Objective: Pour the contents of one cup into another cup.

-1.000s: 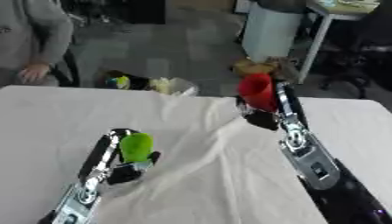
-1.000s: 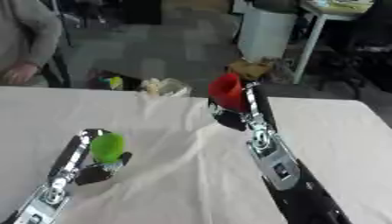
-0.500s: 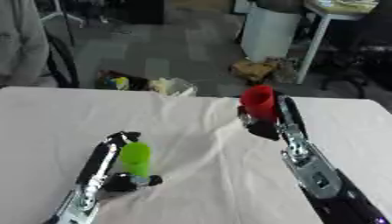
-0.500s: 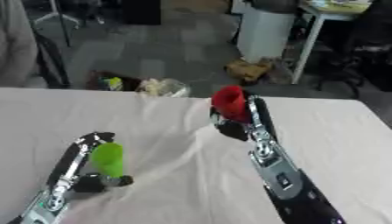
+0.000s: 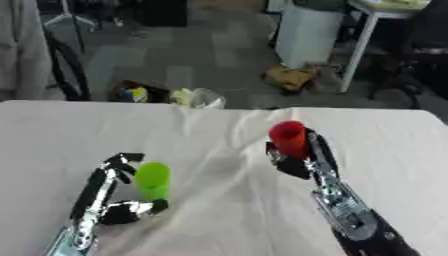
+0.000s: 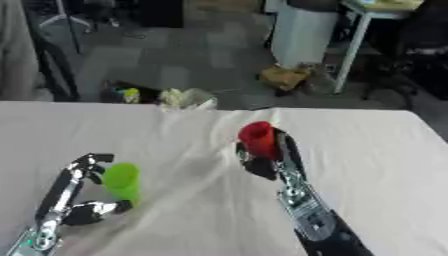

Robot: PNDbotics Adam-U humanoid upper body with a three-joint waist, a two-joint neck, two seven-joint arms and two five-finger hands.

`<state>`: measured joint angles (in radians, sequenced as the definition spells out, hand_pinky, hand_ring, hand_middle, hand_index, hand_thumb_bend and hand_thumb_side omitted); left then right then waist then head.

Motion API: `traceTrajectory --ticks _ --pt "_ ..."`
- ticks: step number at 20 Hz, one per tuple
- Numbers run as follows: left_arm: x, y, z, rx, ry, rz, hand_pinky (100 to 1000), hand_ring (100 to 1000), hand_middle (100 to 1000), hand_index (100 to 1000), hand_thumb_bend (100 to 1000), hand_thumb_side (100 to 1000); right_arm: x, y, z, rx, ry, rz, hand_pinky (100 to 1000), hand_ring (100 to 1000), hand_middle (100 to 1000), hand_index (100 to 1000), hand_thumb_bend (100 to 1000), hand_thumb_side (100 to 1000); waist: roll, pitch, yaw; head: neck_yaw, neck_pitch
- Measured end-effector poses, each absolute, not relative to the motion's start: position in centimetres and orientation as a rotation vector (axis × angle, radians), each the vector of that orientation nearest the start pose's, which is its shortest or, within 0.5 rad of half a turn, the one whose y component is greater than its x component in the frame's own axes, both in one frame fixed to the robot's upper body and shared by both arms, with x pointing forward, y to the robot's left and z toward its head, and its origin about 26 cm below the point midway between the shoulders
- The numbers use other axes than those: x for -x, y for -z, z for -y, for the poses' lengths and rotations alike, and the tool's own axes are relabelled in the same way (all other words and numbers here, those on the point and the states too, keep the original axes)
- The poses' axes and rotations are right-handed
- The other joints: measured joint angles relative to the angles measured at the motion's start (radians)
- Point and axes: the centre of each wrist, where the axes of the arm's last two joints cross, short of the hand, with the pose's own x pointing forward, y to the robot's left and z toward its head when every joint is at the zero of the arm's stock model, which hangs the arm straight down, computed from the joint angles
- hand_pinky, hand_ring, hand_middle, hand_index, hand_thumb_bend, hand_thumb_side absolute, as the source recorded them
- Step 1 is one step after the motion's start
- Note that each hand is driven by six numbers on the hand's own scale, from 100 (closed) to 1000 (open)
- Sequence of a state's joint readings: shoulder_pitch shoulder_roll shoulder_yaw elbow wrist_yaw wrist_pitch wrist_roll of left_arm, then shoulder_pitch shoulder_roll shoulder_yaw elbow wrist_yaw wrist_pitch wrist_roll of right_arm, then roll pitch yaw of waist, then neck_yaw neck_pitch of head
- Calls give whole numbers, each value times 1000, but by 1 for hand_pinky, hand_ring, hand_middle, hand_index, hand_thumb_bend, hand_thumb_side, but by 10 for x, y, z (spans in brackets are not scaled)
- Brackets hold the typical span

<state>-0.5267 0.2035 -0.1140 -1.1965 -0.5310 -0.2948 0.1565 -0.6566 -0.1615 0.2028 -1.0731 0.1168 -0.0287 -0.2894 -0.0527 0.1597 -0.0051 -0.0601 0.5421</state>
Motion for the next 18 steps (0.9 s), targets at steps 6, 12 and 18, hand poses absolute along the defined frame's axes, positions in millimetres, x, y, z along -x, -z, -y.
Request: traceTrajectory --ticks 6,12,18 --pt "-401 -91 -220 -445 642 2028 518 615 717 808 987 790 -421 -40 181 252 -352 1733 468 399 430 620 100 100 5 0 6 -6 0" --pt "-395 -113 -222 -388 558 2033 518 609 712 801 985 794 -420 -34 183 253 -430 1754 622 598 530 667 351 382 6 -3 5 -9 1" --pt "-390 -121 -232 -318 492 2031 520 609 712 798 989 789 -417 -32 189 317 -563 1770 873 828 732 795 688 586 0 -11 1 -7 1"
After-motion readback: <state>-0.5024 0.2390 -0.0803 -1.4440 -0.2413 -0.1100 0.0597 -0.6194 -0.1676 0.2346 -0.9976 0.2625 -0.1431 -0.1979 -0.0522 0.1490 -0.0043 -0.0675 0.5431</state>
